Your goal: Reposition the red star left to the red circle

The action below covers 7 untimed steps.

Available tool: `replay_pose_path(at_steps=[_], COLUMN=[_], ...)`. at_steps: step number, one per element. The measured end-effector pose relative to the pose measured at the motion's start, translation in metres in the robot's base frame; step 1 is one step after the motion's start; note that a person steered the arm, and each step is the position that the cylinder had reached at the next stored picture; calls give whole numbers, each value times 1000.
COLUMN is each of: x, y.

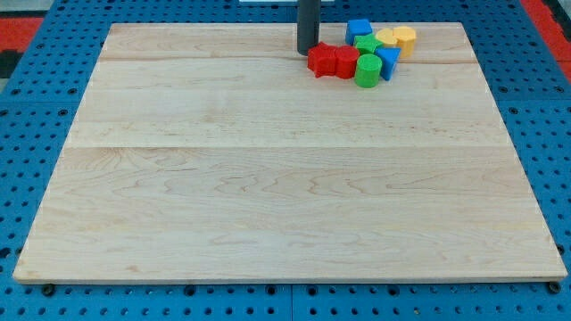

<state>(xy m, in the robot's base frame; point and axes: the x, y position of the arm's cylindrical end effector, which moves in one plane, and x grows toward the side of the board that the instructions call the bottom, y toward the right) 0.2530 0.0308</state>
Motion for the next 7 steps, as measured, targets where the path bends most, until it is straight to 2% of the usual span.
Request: replay_pose_path(at_steps=[2, 3, 7], x=[-6, -7, -24], y=[-84, -108, -117])
